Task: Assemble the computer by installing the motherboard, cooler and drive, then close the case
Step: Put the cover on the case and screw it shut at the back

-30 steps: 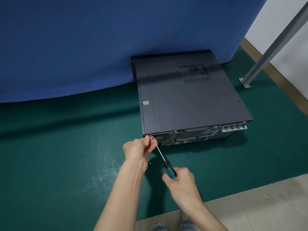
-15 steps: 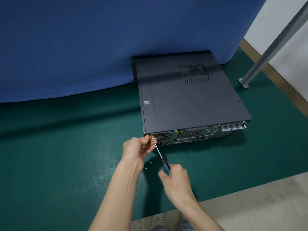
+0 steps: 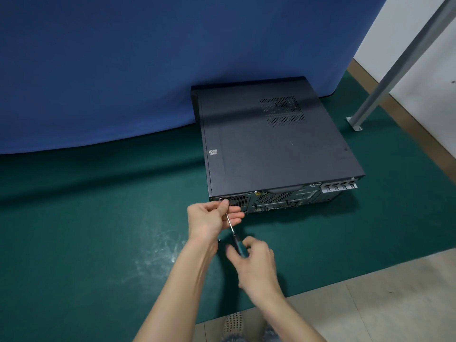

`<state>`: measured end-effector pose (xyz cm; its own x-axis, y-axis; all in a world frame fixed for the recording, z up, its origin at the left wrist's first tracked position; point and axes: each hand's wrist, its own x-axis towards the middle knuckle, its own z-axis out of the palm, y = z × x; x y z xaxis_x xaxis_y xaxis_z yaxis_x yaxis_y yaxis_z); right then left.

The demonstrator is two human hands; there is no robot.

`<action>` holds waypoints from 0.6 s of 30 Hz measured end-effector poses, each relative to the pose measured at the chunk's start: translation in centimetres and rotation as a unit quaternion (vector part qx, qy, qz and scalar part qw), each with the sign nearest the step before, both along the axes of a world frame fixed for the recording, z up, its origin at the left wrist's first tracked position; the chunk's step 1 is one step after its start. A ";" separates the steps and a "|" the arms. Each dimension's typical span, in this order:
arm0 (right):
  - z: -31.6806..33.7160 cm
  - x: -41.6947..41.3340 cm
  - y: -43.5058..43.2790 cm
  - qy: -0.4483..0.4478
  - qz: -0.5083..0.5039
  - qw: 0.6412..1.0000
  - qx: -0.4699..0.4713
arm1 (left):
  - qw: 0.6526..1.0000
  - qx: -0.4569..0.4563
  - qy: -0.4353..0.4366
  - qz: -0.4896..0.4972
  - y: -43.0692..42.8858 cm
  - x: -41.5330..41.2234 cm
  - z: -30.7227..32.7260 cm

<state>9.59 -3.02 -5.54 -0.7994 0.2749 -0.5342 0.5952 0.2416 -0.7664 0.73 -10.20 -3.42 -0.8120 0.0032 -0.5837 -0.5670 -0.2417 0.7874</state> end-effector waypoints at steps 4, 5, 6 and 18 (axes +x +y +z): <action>-0.1 -0.5 0.5 -0.040 -0.105 0.939 -0.325 | 0.998 0.032 -0.005 -0.047 -0.8 0.1 -0.2; 0.1 -0.6 0.8 -0.070 -0.124 0.891 -0.431 | 0.996 0.038 -0.006 -0.079 -1.2 0.2 -0.2; 0.1 -0.6 1.0 -0.085 -0.128 0.861 -0.485 | 0.994 0.032 -0.002 -0.106 -1.5 0.2 -0.2; -0.3 -0.1 0.1 -0.126 -0.103 0.900 -0.405 | 0.955 0.041 0.003 -0.295 -3.4 1.1 -0.5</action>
